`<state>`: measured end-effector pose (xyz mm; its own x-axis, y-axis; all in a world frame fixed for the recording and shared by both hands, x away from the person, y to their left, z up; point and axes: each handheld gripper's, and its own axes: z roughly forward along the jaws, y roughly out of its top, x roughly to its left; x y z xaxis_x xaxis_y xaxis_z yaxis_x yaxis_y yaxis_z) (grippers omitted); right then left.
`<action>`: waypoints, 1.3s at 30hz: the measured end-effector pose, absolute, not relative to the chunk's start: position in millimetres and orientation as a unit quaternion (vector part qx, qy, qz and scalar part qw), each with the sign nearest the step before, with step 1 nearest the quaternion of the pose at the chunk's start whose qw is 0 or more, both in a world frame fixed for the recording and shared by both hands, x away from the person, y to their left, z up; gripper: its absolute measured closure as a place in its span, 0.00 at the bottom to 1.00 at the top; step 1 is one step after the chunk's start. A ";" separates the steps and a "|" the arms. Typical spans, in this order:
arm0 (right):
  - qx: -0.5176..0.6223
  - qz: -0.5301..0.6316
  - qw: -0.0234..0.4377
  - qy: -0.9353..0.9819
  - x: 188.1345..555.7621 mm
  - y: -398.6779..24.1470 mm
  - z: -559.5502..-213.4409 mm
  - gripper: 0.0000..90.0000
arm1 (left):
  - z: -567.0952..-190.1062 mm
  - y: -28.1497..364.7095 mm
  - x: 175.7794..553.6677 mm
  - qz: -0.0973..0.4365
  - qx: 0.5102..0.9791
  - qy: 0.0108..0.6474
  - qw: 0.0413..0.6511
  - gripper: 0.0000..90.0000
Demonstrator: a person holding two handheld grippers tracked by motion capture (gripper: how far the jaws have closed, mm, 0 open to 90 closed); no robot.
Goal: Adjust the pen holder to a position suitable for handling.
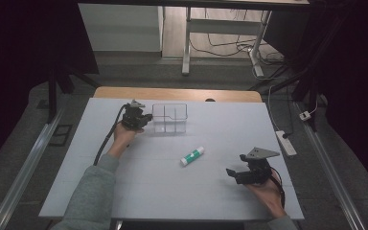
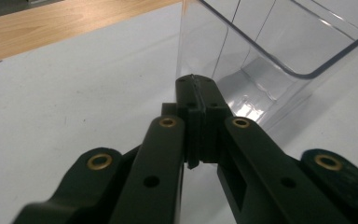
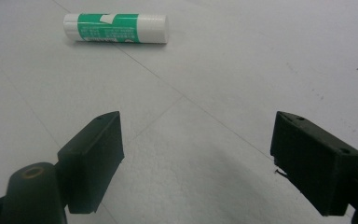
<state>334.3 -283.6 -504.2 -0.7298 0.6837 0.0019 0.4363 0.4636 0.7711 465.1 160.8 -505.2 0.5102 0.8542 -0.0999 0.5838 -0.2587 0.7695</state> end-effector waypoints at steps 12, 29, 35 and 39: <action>0.331 0.396 0.154 0.842 334.4 -283.2 -504.4 0.18 | -504.7 142.4 473.0 0.169 0.782 0.456 0.389 0.99; 0.330 0.391 0.149 0.846 334.8 -282.0 -505.9 0.18 | -503.8 133.7 474.3 0.167 0.790 0.442 0.390 0.98; 0.332 0.394 0.150 0.844 334.3 -284.6 -504.9 0.18 | -500.0 140.2 455.0 0.169 0.799 0.422 0.394 0.98; 0.332 0.396 0.150 0.843 334.5 -285.2 -504.7 0.18 | -496.5 148.6 441.7 0.168 0.799 0.421 0.396 0.98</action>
